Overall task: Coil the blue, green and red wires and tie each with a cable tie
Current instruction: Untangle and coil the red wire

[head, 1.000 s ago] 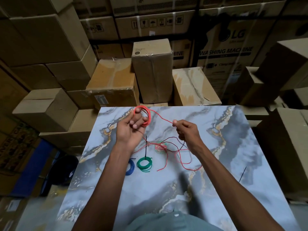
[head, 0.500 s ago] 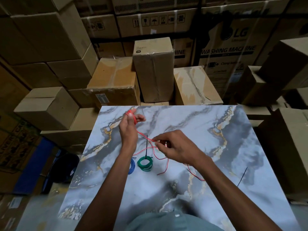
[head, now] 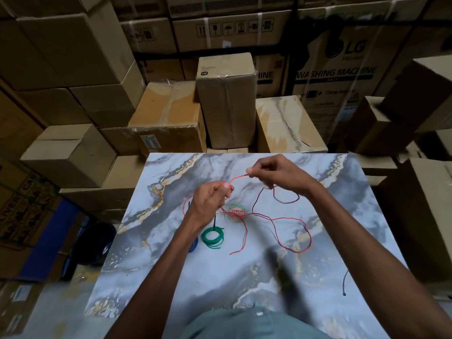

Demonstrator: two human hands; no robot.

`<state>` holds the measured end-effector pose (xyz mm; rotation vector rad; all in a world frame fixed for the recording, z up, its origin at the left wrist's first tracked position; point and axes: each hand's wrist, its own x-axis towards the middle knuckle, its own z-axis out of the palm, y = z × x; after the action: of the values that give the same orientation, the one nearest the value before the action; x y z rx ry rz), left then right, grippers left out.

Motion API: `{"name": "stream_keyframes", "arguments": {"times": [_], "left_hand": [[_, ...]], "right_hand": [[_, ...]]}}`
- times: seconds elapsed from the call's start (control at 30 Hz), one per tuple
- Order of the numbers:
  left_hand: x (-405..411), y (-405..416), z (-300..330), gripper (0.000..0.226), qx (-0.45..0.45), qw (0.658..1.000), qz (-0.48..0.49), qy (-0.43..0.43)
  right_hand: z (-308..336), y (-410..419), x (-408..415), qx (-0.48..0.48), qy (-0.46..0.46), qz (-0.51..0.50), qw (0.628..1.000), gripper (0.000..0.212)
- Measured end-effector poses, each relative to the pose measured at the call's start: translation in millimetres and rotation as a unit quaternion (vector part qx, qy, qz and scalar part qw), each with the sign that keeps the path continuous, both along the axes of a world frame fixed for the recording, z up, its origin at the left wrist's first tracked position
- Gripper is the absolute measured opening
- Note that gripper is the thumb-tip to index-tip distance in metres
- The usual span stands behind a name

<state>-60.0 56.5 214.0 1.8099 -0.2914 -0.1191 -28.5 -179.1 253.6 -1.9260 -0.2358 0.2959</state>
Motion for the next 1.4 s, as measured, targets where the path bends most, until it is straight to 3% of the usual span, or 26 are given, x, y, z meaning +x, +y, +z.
{"name": "stream_keyframes", "arguments": {"times": [0.1,0.23,0.4,0.47,0.53,0.63,0.77,1.0,1.1,1.23,1.4], "left_hand": [[7,6,-2,0.037,0.112,0.985,0.098,-0.086],[10,5,6,0.033,0.122,0.972,0.164,-0.12],[14,5,8,0.033,0.075,0.956,0.264,-0.104],[19,9,8,0.033,0.045,0.945,0.312,-0.087],[23,14,10,0.034,0.029,0.931,0.357,-0.075],[25,21,9,0.034,0.048,0.921,0.38,-0.073],[18,22,-5,0.035,0.096,0.928,0.342,-0.111],[6,54,-49,0.028,0.24,0.929,0.245,-0.14],[5,76,-69,0.025,0.298,0.919,0.202,-0.16],[6,67,-61,0.026,0.293,0.926,0.18,-0.156],[11,43,-48,0.035,0.254,0.949,0.123,-0.139]], "right_hand": [[-26,-4,-3,0.203,0.258,0.029,0.944,0.073],[-59,0,-12,0.345,0.317,0.052,0.882,0.096],[-85,23,-32,0.416,0.299,0.044,0.858,0.061],[-96,29,-40,0.444,0.299,0.051,0.843,0.058],[-102,35,-48,0.409,0.28,0.053,0.867,0.052],[-102,46,-56,0.302,0.206,-0.014,0.931,0.022],[-83,52,-49,0.282,0.134,-0.112,0.943,0.015],[-47,-9,-3,0.321,0.093,-0.376,0.864,0.023],[-52,-53,7,0.209,0.075,-0.42,0.88,0.018],[-73,-75,9,-0.111,0.019,-0.368,0.923,0.022],[-95,-52,5,-0.406,0.005,-0.262,0.875,0.039]]}}
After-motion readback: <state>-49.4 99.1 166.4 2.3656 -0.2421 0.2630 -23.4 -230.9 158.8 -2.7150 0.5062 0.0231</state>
